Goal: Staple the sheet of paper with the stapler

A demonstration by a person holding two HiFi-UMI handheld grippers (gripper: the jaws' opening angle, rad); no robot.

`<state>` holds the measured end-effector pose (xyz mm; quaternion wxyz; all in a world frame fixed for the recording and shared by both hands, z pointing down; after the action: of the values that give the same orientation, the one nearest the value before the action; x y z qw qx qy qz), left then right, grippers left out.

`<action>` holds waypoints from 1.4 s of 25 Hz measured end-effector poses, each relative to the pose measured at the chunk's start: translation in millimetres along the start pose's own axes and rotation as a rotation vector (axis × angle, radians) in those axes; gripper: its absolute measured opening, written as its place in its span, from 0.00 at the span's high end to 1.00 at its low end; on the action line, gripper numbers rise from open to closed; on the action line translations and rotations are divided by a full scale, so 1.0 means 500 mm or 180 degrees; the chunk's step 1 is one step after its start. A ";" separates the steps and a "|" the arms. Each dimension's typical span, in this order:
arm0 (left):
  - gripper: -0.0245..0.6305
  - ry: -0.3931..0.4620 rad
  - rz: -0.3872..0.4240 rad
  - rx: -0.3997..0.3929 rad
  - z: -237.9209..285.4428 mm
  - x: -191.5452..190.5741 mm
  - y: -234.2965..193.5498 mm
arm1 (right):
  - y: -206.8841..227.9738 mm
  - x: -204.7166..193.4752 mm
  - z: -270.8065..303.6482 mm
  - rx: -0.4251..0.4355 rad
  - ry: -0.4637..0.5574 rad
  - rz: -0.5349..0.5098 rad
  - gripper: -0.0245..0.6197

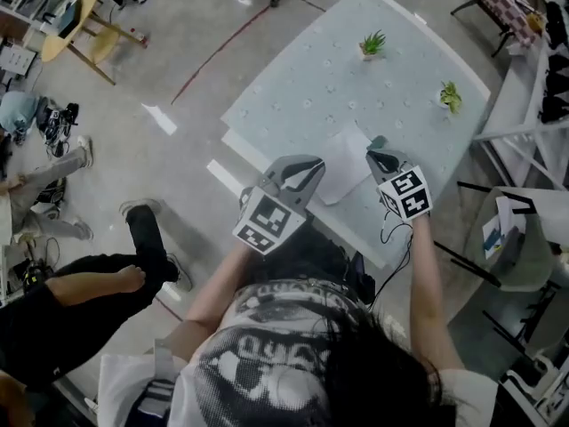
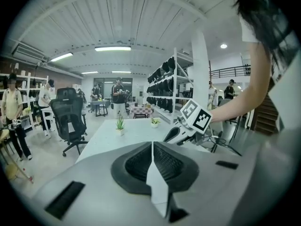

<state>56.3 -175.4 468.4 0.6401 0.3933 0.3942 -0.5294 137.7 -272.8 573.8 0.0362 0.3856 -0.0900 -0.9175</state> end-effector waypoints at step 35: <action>0.95 0.0182 0.0247 -0.0241 -0.387 -0.117 0.032 | -0.565 0.100 -0.073 -0.0811 0.1721 0.0388 0.97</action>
<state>47.7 26.3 450.5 0.6630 0.3988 0.4165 -0.4774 129.6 -7.2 459.4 0.1620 0.6021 0.0158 -0.7816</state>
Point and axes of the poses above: the fingertips, and each gripper's own axes: z forward along the fingers, y to its right, x out of its top, the point moved 1 cm from there along -z, backward along the fingers, and after that the axes turned 15 degrees about x, right-handed, at the moved point
